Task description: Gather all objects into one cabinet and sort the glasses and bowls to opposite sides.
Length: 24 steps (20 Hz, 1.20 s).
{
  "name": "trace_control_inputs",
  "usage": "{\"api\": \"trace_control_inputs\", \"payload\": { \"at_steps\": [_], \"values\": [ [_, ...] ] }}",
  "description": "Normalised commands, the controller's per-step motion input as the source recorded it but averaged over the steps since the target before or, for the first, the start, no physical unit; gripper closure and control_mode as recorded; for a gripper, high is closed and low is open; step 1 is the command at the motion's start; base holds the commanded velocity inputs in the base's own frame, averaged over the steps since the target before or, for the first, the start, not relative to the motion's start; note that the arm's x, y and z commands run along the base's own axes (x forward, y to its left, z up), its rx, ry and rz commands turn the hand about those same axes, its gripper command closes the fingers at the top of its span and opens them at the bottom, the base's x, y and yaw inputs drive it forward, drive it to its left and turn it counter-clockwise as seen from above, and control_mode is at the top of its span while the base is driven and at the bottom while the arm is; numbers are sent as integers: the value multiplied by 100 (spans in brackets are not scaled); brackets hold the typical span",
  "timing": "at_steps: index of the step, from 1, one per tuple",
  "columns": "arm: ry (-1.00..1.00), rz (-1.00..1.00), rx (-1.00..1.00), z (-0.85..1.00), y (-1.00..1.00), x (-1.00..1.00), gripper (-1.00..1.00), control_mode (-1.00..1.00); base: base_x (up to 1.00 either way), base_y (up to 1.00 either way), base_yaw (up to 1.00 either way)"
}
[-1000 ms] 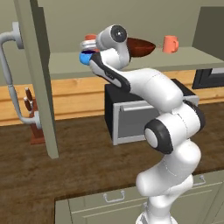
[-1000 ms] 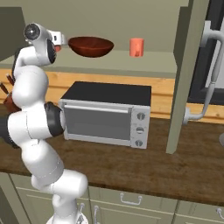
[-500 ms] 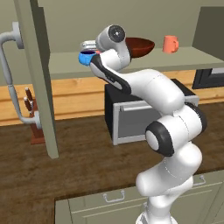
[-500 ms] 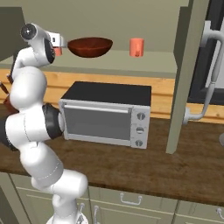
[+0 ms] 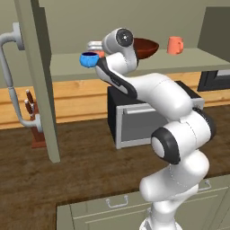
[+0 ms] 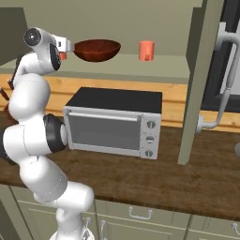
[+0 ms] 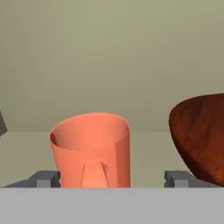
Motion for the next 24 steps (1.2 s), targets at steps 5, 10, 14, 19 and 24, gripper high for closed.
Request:
{"api": "trace_control_inputs", "payload": {
  "at_steps": [5,10,14,19,24],
  "values": [
    [0,0,5,21,-6,-39,-100,-100,0,0,0],
    [0,0,0,8,-9,-74,-100,-100,0,0,0],
    [1,0,1,4,-48,-78,-100,-100,0,0,0],
    [12,0,3,12,-80,-44,-100,-100,0,0,0],
    [9,-4,5,3,-99,-3,-100,-100,0,0,0]
  ]
}}
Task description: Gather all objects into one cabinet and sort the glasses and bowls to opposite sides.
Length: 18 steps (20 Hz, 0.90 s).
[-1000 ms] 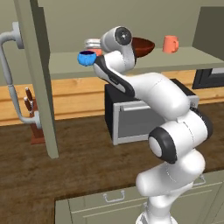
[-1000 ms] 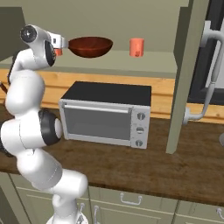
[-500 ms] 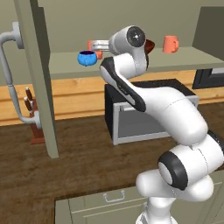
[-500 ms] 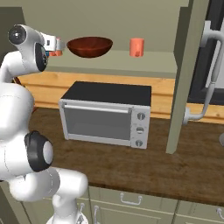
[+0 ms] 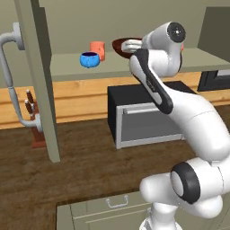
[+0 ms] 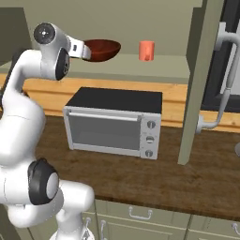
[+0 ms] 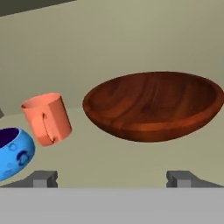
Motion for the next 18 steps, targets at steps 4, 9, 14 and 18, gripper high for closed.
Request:
{"api": "trace_control_inputs", "payload": {
  "at_steps": [4,9,14,18],
  "values": [
    [0,-1,13,0,-100,4,-100,-100,0,0,0],
    [0,0,4,-3,-93,12,-100,-100,0,0,0],
    [0,0,0,-6,-62,3,-100,-100,0,0,0],
    [0,0,0,-1,-8,1,-100,-100,0,0,0]
  ]
}}
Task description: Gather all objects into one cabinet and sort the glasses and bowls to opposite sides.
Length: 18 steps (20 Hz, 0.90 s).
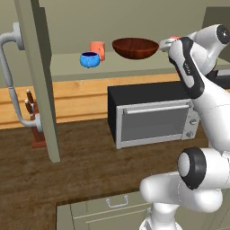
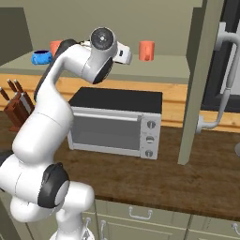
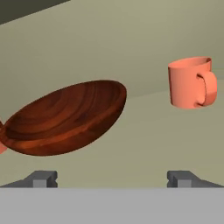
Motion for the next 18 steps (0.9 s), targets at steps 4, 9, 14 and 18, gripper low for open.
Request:
{"api": "trace_control_inputs", "payload": {
  "at_steps": [4,9,14,18],
  "values": [
    [2,0,-1,0,-31,7,-100,-100,0,0,0],
    [5,-1,-11,0,-55,17,-100,-100,0,0,0],
    [10,0,-15,0,-42,36,-100,-100,0,0,0],
    [5,0,-7,0,-33,33,-100,-100,0,0,0]
  ]
}}
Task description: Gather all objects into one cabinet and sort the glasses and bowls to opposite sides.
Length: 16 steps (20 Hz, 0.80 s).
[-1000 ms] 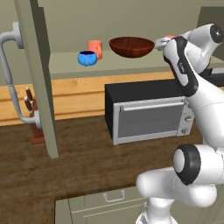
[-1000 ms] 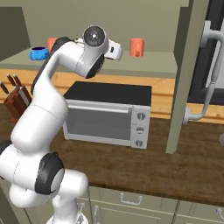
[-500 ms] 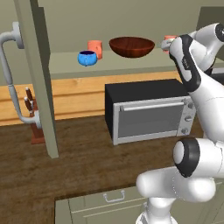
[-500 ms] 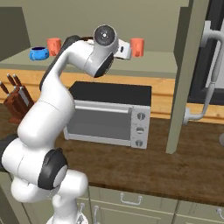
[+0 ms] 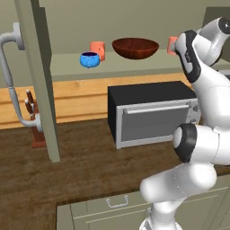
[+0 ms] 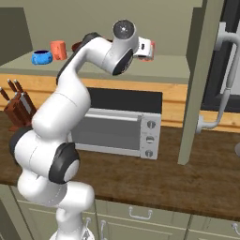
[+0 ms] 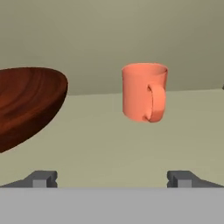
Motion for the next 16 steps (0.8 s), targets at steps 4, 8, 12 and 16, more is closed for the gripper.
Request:
{"api": "trace_control_inputs", "payload": {
  "at_steps": [4,8,12,16],
  "values": [
    [0,0,-6,0,-38,30,-100,-100,0,0,0],
    [0,0,-4,-8,-34,36,-100,-100,0,0,0],
    [0,0,0,-14,-31,39,-100,-100,0,0,0],
    [0,0,0,-11,-7,31,-100,-100,0,0,0]
  ]
}}
